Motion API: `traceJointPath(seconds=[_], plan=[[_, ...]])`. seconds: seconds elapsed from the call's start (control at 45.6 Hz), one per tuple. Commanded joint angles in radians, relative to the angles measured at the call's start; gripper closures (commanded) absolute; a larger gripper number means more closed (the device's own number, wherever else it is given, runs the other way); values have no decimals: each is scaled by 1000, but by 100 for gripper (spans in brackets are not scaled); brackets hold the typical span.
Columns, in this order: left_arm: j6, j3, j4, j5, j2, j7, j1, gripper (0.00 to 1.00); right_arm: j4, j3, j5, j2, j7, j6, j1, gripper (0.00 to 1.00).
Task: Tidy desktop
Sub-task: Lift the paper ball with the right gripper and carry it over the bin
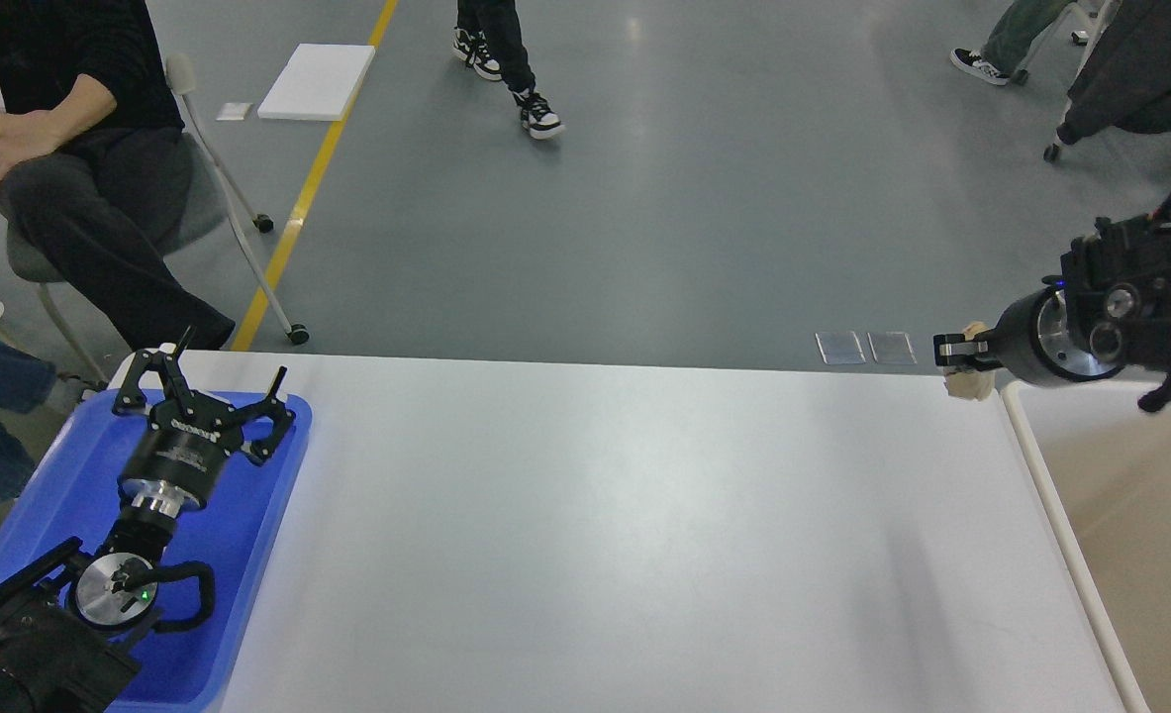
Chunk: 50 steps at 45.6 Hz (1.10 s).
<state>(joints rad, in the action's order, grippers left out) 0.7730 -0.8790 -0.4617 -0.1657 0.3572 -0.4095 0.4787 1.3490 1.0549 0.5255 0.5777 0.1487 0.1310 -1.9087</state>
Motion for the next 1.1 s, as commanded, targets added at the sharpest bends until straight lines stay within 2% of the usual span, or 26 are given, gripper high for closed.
traceJointPath(seconds=[0.0, 0.197, 0.351, 0.548, 0.723, 0.855, 1.074], plan=[[0, 0, 0, 0, 0, 0, 1, 1, 122, 17, -2, 86, 0, 280, -229, 100], [0, 0, 0, 0, 0, 0, 0, 1, 144, 14, -5, 123, 0, 524, -397, 100], [0, 0, 0, 0, 0, 0, 0, 1, 145, -9, -5, 134, 0, 650, -481, 100], [0, 0, 0, 0, 0, 0, 0, 1, 145, -26, -7, 137, 0, 654, -559, 100], [0, 0, 0, 0, 0, 0, 0, 1, 139, -36, -1, 142, 6, 654, -555, 100], [0, 0, 0, 0, 0, 0, 0, 1, 125, -32, 10, 180, 8, 654, -512, 100], [0, 0, 0, 0, 0, 0, 0, 1, -43, -41, 83, 283, 9, 654, -317, 100]])
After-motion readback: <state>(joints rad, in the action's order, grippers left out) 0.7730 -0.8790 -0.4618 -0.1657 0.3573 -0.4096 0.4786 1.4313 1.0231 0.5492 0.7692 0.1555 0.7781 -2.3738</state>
